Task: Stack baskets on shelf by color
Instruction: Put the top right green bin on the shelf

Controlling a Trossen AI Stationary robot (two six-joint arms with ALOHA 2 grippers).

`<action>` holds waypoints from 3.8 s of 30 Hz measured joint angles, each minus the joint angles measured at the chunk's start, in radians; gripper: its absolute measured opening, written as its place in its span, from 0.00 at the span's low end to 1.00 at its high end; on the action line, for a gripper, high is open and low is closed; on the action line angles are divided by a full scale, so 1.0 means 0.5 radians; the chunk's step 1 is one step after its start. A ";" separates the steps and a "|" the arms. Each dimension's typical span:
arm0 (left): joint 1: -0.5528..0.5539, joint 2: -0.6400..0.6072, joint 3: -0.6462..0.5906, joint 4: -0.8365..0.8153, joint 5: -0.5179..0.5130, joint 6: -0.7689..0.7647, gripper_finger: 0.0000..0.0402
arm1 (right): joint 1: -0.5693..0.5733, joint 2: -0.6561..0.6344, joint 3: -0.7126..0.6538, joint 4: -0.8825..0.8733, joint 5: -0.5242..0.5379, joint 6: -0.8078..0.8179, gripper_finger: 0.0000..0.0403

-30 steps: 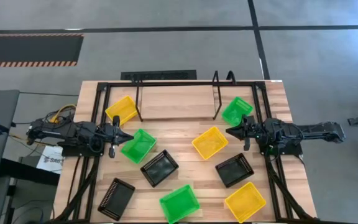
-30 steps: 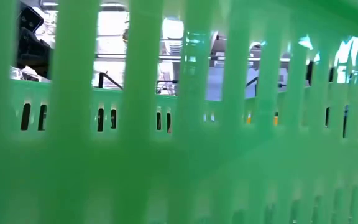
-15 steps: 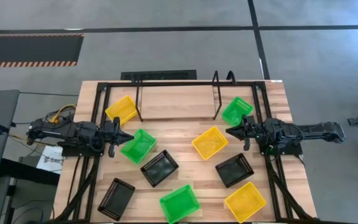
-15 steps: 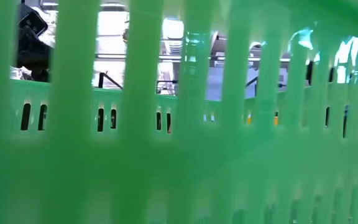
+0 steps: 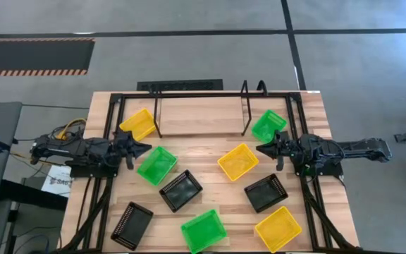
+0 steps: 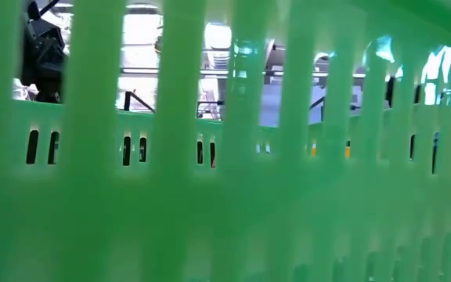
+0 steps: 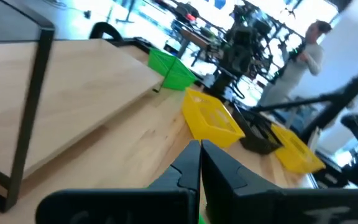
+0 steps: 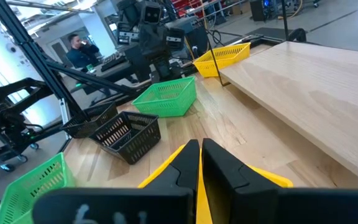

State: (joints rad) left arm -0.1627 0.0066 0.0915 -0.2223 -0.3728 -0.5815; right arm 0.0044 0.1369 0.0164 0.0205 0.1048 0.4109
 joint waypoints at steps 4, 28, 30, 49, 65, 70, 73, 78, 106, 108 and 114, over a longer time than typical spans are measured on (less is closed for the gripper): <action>0.001 0.000 0.000 0.009 -0.131 -0.064 0.00 | 0.000 0.001 -0.010 0.136 0.018 0.001 0.11; 0.000 0.326 0.580 0.009 -0.817 0.481 0.00 | -0.001 0.453 1.423 -0.911 0.624 -0.206 0.11; 0.002 0.441 0.684 -0.210 -0.888 0.370 0.00 | -0.001 0.588 1.668 -1.336 0.773 -0.115 0.11; 0.002 0.781 0.929 -0.653 -0.870 0.012 0.00 | -0.033 1.311 2.024 -3.148 0.905 1.113 0.47; 0.002 0.781 0.929 -0.654 -0.799 -0.069 0.00 | -0.994 1.085 1.459 -2.564 0.390 0.589 0.53; 0.002 0.781 0.929 -0.655 -0.799 -0.104 0.00 | -1.390 1.172 1.376 -2.226 0.136 0.319 0.53; 0.002 0.781 0.929 -0.655 -0.799 -0.105 0.00 | -1.585 1.298 1.374 -2.100 0.029 0.183 0.53; 0.002 0.781 0.929 -0.655 -0.799 -0.104 0.00 | -1.796 1.573 1.373 -1.982 -0.082 -0.050 0.52; 0.001 0.780 0.929 -0.666 -0.733 -0.126 0.00 | -1.863 2.507 1.656 -1.832 0.059 -0.260 0.52; 0.001 0.780 0.929 -0.692 -0.732 -0.126 0.00 | -1.881 2.561 1.656 -1.796 0.068 -0.246 0.52; 0.001 0.781 0.929 -0.734 -0.713 -0.136 0.00 | -1.911 2.622 1.656 -1.724 0.069 -0.209 0.52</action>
State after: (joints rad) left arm -0.1623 0.3969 0.5560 -0.5892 -0.7292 -0.6496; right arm -0.9512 1.4476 0.8444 -0.8417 0.1394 0.3065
